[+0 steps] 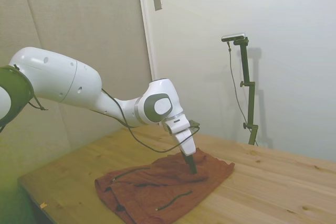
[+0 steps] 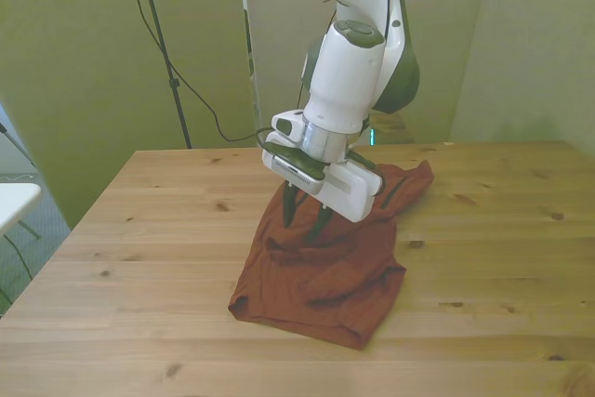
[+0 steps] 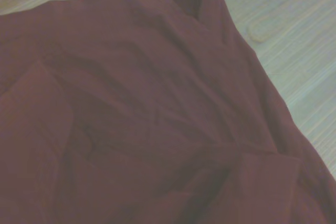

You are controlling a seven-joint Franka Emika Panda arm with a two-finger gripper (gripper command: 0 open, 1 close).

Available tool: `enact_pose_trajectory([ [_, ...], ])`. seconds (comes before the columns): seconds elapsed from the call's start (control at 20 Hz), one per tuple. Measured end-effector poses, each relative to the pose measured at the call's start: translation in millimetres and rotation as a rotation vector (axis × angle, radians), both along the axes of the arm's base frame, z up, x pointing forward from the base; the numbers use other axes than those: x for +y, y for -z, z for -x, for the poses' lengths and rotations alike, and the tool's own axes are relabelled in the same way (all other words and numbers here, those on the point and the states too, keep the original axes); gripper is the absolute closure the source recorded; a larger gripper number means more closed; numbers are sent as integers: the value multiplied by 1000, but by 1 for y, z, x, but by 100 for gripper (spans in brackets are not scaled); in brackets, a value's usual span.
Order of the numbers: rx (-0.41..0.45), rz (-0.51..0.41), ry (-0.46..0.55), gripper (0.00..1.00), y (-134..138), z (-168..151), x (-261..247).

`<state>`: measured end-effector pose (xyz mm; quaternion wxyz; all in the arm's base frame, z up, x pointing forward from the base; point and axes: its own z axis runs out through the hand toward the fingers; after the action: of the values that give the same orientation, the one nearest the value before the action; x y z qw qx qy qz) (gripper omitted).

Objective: Unfold the shorts

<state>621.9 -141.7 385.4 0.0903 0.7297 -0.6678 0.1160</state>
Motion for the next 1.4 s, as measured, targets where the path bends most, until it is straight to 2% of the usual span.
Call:
enact_pose_trajectory([
  [0.65, -2, -2, -8, 100, -1, 0, -3],
  [0.8, -33, 1, -35, 100, -10, -3, -2],
  [1.0, -87, -44, -127, 100, -39, -14, 24],
  [1.15, -120, -47, -222, 100, -60, -27, 61],
  [1.4, -134, -11, -369, 100, -71, -39, 133],
])
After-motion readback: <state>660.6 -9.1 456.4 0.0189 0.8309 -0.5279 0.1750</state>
